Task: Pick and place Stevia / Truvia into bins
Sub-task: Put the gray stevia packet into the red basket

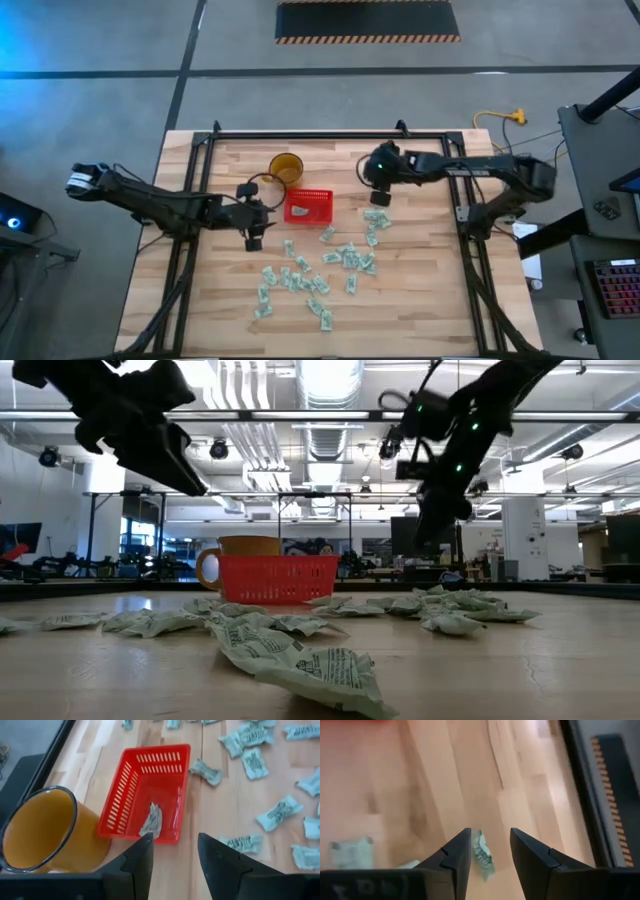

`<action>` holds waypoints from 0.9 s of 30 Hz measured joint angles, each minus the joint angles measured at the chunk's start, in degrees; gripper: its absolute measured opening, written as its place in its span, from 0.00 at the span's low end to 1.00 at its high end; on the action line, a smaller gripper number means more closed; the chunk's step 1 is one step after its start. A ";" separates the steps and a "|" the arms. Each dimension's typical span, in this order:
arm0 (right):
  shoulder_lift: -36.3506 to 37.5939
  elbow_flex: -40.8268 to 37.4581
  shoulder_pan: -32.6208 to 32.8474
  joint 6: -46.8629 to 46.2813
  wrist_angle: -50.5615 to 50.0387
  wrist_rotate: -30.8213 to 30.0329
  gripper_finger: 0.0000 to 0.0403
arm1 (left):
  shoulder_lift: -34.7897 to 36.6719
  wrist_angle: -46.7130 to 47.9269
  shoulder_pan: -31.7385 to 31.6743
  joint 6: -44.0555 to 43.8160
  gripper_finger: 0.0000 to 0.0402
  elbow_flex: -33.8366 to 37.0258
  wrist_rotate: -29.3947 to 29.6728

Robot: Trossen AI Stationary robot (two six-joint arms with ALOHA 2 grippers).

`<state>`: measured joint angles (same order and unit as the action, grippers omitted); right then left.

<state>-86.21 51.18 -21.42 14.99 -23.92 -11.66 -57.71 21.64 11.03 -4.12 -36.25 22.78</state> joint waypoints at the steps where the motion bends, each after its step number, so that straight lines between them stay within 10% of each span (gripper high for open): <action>1: -1.45 0.44 -0.79 0.76 0.16 0.23 0.32 | 0.24 0.51 0.02 -0.06 0.34 0.02 -0.02; 27: -13.14 0.88 -8.47 3.25 0.09 8.94 0.40 | 0.19 -1.54 0.28 -0.04 0.34 -0.09 -0.22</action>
<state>-99.35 52.05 -29.89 18.24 -23.83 -2.72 -57.52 20.10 11.31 -4.16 -36.34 22.57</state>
